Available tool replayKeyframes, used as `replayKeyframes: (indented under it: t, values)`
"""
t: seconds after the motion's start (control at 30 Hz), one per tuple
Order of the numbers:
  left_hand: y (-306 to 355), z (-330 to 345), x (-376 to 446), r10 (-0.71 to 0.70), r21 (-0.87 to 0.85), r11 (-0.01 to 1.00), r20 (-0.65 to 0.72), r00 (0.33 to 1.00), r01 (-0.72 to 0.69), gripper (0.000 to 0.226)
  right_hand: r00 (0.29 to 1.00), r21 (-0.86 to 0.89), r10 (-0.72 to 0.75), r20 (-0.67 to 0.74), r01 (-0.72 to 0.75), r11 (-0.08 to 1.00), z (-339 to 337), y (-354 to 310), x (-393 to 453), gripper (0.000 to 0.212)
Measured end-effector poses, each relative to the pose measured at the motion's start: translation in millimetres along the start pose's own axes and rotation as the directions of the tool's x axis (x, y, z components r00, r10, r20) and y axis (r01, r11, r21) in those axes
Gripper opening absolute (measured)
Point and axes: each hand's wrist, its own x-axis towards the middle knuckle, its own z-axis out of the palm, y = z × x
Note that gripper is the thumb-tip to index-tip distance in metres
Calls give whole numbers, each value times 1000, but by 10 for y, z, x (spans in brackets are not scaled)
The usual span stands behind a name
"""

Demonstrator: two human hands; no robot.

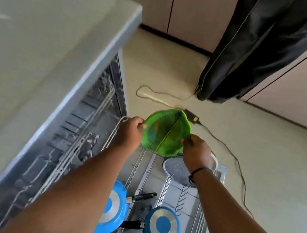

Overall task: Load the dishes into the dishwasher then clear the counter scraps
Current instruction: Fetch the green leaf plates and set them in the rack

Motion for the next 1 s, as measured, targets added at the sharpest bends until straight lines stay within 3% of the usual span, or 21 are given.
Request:
replayKeyframes:
  t: [0.17, 0.4, 0.7, 1.0]
  values:
    - [-539, 517, 527, -60, 5, 998, -96, 994, 61, 21, 998, -6, -60, -23, 60, 998, 809, 274, 570, 22]
    - [-1036, 841, 1105, 8, 35, 999, -135, 991, -3, 25, 978, -6, -198, -63, 198, 980, 1353, 467, 1059, 19]
    - [-1338, 964, 1202, -70, -35, 997, -204, 976, 65, 27, 962, 67, -274, -25, 275, 959, 1629, 463, 1160, 18]
    - [-1474, 1096, 1150, -110, -26, 994, -164, 980, 107, 30, 953, -5, -292, 83, 293, 956, 1677, 639, 1178, 14]
